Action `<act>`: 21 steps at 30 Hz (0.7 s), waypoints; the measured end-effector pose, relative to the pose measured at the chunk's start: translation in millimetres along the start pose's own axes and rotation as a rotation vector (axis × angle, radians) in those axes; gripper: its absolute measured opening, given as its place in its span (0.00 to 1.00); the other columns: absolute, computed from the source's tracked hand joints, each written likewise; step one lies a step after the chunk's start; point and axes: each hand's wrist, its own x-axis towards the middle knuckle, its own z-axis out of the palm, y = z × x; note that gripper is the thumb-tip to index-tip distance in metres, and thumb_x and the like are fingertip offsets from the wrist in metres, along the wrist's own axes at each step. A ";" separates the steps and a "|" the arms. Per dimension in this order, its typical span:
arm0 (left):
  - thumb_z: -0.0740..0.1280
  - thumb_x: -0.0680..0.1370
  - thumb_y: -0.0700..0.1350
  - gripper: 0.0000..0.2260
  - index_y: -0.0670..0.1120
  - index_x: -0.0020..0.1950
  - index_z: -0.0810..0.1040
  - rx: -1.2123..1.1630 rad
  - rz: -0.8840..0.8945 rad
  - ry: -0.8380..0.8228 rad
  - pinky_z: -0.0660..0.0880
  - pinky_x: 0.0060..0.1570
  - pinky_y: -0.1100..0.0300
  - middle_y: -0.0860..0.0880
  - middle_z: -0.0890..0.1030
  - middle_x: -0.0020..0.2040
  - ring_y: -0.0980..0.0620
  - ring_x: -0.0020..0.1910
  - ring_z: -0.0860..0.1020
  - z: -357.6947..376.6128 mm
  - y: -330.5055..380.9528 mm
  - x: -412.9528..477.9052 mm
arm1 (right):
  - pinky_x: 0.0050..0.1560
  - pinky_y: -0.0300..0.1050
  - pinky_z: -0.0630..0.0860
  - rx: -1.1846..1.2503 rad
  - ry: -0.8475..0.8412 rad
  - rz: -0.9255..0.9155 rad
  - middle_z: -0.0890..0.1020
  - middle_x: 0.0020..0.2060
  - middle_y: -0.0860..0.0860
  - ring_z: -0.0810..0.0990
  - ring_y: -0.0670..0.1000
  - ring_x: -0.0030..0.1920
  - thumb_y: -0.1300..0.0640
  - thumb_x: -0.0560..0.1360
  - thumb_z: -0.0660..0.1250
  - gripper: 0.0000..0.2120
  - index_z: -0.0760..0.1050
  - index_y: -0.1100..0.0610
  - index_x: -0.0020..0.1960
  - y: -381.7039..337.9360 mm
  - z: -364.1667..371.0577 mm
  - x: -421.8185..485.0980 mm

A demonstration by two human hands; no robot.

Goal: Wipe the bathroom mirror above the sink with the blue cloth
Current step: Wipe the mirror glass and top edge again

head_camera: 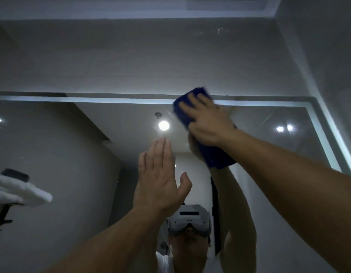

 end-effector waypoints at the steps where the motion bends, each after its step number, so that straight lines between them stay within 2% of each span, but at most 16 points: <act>1: 0.53 0.77 0.60 0.36 0.44 0.79 0.48 -0.007 -0.014 0.028 0.44 0.77 0.49 0.42 0.53 0.80 0.46 0.79 0.51 0.1 0.1 -0.2 | 0.75 0.58 0.50 -0.035 -0.035 -0.150 0.46 0.80 0.47 0.43 0.51 0.79 0.50 0.81 0.55 0.30 0.47 0.42 0.80 -6.9 5.1 -11.8; 3: 0.53 0.76 0.60 0.36 0.43 0.79 0.50 -0.008 -0.051 0.058 0.41 0.76 0.52 0.41 0.56 0.79 0.45 0.78 0.53 -1.3 1.0 -1.2 | 0.75 0.53 0.46 -0.092 -0.150 -0.417 0.45 0.80 0.44 0.40 0.48 0.79 0.47 0.82 0.51 0.28 0.43 0.38 0.78 -4.6 7.5 -35.3; 5: 0.50 0.77 0.61 0.37 0.42 0.80 0.49 0.006 -0.115 0.055 0.38 0.75 0.53 0.40 0.55 0.80 0.44 0.79 0.50 -3.2 1.4 -2.0 | 0.75 0.52 0.44 -0.124 -0.197 -0.530 0.46 0.79 0.43 0.41 0.48 0.79 0.45 0.79 0.49 0.28 0.43 0.37 0.76 17.7 1.2 -42.7; 6: 0.47 0.76 0.62 0.38 0.42 0.80 0.48 0.020 -0.153 0.030 0.37 0.75 0.52 0.40 0.52 0.81 0.44 0.80 0.47 -3.6 1.7 -1.6 | 0.76 0.54 0.46 -0.123 -0.156 -0.491 0.48 0.79 0.44 0.43 0.49 0.79 0.45 0.78 0.48 0.28 0.45 0.38 0.77 31.4 -0.2 -39.3; 7: 0.45 0.76 0.62 0.38 0.42 0.81 0.48 0.039 -0.187 0.000 0.36 0.75 0.50 0.40 0.49 0.81 0.44 0.80 0.44 -3.5 1.9 -1.2 | 0.77 0.56 0.49 -0.116 -0.099 -0.375 0.50 0.80 0.46 0.46 0.50 0.79 0.45 0.78 0.49 0.28 0.48 0.40 0.78 43.9 -1.4 -32.7; 10: 0.42 0.74 0.63 0.40 0.40 0.81 0.49 0.096 -0.241 -0.054 0.39 0.76 0.45 0.40 0.48 0.81 0.41 0.80 0.42 -5.2 2.8 -0.3 | 0.74 0.60 0.54 -0.029 0.005 0.174 0.49 0.81 0.49 0.46 0.53 0.79 0.52 0.80 0.56 0.31 0.48 0.44 0.80 47.7 -1.6 -8.7; 12: 0.39 0.73 0.63 0.41 0.41 0.81 0.47 0.123 -0.261 -0.113 0.40 0.76 0.43 0.40 0.46 0.81 0.41 0.80 0.41 -6.1 3.0 0.6 | 0.72 0.61 0.56 0.020 0.048 0.347 0.48 0.80 0.51 0.46 0.55 0.79 0.55 0.78 0.59 0.34 0.48 0.46 0.80 19.8 1.4 -1.8; 14: 0.38 0.72 0.64 0.42 0.41 0.81 0.45 0.135 -0.274 -0.141 0.40 0.76 0.42 0.41 0.44 0.81 0.41 0.79 0.39 -6.5 2.7 1.5 | 0.72 0.61 0.56 0.061 0.071 0.270 0.49 0.80 0.51 0.46 0.55 0.79 0.54 0.78 0.58 0.33 0.50 0.47 0.80 -9.7 7.7 -7.2; 17: 0.35 0.71 0.64 0.43 0.42 0.81 0.42 0.116 -0.279 -0.176 0.37 0.76 0.43 0.42 0.40 0.81 0.43 0.79 0.35 -8.0 2.2 1.9 | 0.75 0.57 0.52 -0.004 -0.027 -0.096 0.47 0.80 0.48 0.45 0.51 0.79 0.50 0.81 0.51 0.29 0.48 0.43 0.80 -21.0 12.4 -25.0; 18: 0.35 0.71 0.64 0.43 0.42 0.81 0.41 0.108 -0.282 -0.178 0.37 0.76 0.44 0.42 0.40 0.81 0.44 0.79 0.35 -8.5 1.7 2.1 | 0.76 0.56 0.52 -0.041 -0.057 -0.161 0.47 0.80 0.47 0.45 0.51 0.79 0.49 0.81 0.50 0.28 0.47 0.42 0.80 -12.7 8.7 -20.9; 19: 0.36 0.71 0.64 0.42 0.42 0.81 0.41 0.102 -0.282 -0.179 0.37 0.76 0.44 0.43 0.40 0.81 0.44 0.79 0.35 -9.2 1.2 2.1 | 0.76 0.56 0.52 -0.069 -0.065 -0.149 0.47 0.80 0.47 0.45 0.51 0.80 0.49 0.82 0.50 0.28 0.46 0.42 0.80 -4.0 4.7 -12.0; 21: 0.37 0.72 0.63 0.41 0.42 0.81 0.42 0.102 -0.281 -0.176 0.37 0.76 0.44 0.43 0.40 0.81 0.44 0.79 0.36 -9.0 0.3 1.2 | 0.75 0.58 0.52 -0.020 -0.051 0.073 0.46 0.81 0.49 0.45 0.53 0.79 0.51 0.82 0.53 0.29 0.47 0.43 0.80 5.0 -2.9 8.8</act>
